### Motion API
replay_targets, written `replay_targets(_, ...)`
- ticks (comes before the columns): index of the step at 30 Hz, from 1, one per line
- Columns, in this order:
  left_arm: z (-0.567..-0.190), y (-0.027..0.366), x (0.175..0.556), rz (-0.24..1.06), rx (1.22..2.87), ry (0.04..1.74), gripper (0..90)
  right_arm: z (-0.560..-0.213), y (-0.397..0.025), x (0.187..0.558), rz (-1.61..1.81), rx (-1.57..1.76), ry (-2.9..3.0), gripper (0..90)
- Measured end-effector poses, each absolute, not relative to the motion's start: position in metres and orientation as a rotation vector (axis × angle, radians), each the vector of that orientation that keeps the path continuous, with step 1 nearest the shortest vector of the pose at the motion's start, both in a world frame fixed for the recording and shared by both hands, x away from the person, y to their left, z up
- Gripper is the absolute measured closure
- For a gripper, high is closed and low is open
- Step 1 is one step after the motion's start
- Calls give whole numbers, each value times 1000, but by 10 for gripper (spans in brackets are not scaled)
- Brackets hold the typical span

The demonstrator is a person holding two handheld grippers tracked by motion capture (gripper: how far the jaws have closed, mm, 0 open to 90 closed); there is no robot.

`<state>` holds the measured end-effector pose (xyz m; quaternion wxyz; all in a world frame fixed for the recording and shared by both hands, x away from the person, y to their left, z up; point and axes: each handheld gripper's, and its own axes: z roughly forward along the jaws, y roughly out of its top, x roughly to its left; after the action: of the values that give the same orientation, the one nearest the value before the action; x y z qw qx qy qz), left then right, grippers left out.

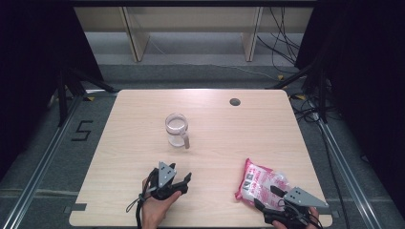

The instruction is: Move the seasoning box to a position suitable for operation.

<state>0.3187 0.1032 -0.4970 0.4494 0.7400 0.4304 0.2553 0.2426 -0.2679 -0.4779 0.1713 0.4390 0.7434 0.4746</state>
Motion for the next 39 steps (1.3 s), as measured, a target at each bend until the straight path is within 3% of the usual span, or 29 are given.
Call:
replay_targets(9, -485, 98, 368, 682, 1840, 1083, 543, -478, -271, 245, 1350, 1189, 2115, 226)
replay_targets(21, -494, 81, 412, 706, 1925, 1120, 599, -478, -270, 244, 1346, 1219, 2123, 220)
replay_targets(27, -494, 76, 424, 731, 1925, 1107, 719, -479, -271, 245, 1343, 1176, 2121, 220)
replay_targets(39, -498, 68, 434, 721, 1900, 1107, 738, -479, -270, 244, 1336, 1210, 2146, 216)
